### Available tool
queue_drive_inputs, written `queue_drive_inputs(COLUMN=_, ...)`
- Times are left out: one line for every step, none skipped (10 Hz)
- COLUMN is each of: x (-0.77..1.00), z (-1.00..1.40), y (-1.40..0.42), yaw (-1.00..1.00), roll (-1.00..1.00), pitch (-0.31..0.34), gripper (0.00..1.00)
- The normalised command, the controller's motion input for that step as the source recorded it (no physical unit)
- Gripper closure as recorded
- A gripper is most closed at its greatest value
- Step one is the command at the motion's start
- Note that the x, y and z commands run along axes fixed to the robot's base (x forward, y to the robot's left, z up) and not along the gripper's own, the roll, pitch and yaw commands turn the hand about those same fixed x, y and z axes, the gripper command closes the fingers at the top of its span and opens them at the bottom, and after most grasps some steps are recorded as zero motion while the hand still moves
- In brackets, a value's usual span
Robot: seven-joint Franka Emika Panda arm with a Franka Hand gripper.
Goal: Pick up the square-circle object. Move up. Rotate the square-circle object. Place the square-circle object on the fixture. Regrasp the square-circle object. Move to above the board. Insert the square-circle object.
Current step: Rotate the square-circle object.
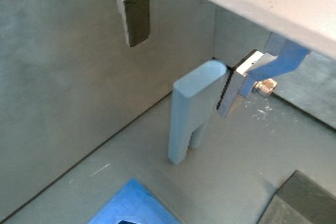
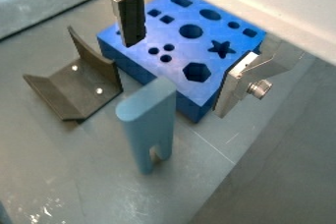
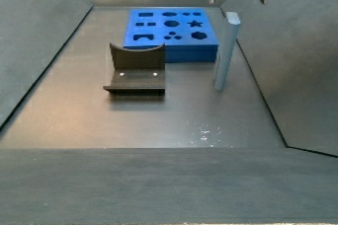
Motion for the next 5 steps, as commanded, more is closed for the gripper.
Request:
queue_drive_inputs(x=0.03, z=-1.00, y=0.00, yaw=0.07, roll=-0.10, pitch=0.006, gripper=0.00)
queue_drive_inputs(x=0.03, z=-0.97, y=0.00, yaw=0.05, roll=-0.09, pitch=-0.023, gripper=0.00)
queue_drive_inputs(x=0.02, z=-0.79, y=0.00, yaw=0.04, roll=-0.08, pitch=-0.046, gripper=0.00)
queue_drive_inputs(x=0.02, z=-0.64, y=0.00, yaw=0.03, roll=-0.09, pitch=-0.057, gripper=0.00)
queue_drive_inputs(x=0.02, z=-0.50, y=0.00, yaw=0.03, roll=-0.09, pitch=-0.058, gripper=0.00)
